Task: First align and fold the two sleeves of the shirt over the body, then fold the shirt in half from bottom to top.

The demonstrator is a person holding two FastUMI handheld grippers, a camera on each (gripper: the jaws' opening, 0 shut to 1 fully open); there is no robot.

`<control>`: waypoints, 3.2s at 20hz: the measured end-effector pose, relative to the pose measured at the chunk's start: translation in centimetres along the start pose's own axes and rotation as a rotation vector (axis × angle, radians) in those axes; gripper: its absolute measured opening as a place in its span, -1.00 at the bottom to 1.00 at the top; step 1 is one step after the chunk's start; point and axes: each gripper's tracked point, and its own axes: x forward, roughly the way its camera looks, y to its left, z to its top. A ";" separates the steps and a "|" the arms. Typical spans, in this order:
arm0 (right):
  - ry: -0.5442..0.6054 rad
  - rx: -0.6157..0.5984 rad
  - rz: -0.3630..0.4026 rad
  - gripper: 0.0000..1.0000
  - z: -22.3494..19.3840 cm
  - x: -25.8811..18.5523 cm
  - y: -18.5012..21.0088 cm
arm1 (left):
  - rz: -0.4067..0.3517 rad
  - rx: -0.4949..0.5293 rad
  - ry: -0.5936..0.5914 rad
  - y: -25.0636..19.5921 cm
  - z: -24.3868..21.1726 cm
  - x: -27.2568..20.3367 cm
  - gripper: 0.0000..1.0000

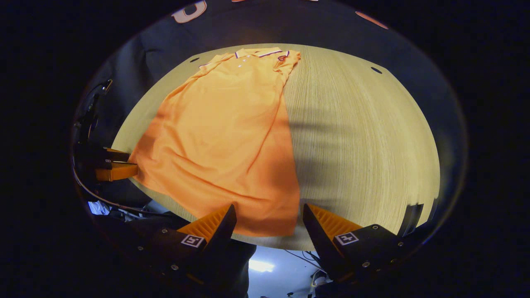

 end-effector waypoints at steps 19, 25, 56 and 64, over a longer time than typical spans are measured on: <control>0.057 0.148 -0.087 -0.58 0.3 1.1 0.1 | -0.011 -0.017 -0.017 -2.5 0.8 1.5 -0.73; 0.069 0.107 -0.131 -0.87 0.5 1.2 1.0 | -0.015 0.004 -0.005 -2.5 0.8 1.4 -0.73; -0.299 0.142 0.035 -0.89 18.7 -2.4 2.7 | -0.096 0.036 -0.357 -3.1 16.5 -2.1 -0.97; -0.384 0.143 0.017 -0.89 27.9 -1.4 1.4 | -0.110 0.063 -0.429 -2.4 23.6 -2.1 -0.97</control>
